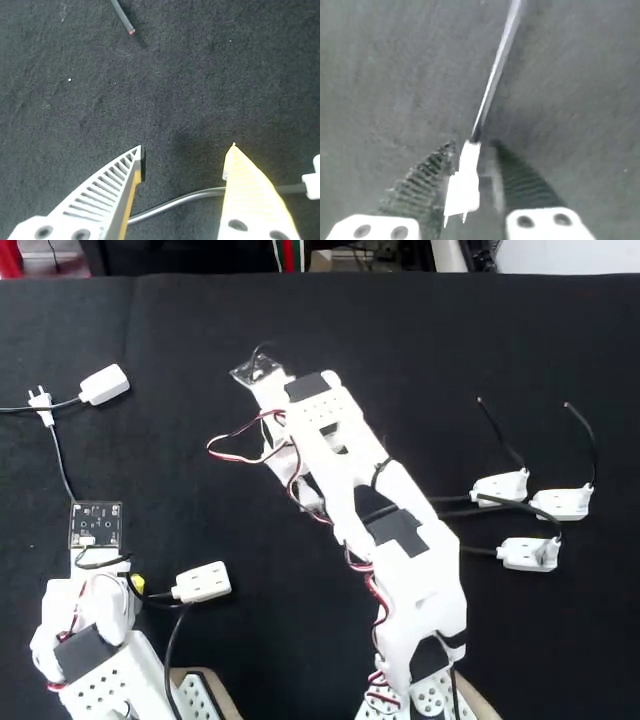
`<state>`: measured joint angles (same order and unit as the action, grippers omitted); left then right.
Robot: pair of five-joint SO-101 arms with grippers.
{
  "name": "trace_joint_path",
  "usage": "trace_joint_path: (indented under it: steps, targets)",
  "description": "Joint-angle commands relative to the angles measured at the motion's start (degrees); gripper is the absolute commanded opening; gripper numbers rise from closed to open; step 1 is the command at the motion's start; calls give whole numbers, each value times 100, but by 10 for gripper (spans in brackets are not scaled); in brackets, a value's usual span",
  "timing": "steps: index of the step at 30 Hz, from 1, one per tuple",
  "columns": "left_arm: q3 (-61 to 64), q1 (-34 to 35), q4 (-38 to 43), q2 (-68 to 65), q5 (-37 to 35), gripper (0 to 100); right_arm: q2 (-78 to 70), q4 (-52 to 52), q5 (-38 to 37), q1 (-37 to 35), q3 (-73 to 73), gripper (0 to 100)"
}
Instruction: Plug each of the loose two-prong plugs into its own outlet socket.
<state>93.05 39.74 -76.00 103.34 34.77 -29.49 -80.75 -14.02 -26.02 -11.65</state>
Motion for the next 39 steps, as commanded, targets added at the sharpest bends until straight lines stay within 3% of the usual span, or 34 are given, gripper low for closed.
trace_joint_path:
  steps: [1, 13, 25, 31, 39]
  targets:
    - [-13, 4, 9, -35, 35, 266, 101, -343, -229, -79, -303, 260]
    - [-13, 4, 9, -35, 35, 266, 48, -554, -229, -79, -127, 254]
    - [-13, 4, 9, -35, 35, 266, -347, -299, 299, -396, 409, 248]
    - [-13, 4, 9, -35, 35, 266, -585, -299, 492, -510, 374, 20]
    - [-13, 4, 0, -35, 35, 266, -690, -352, 501, -501, 374, 12]
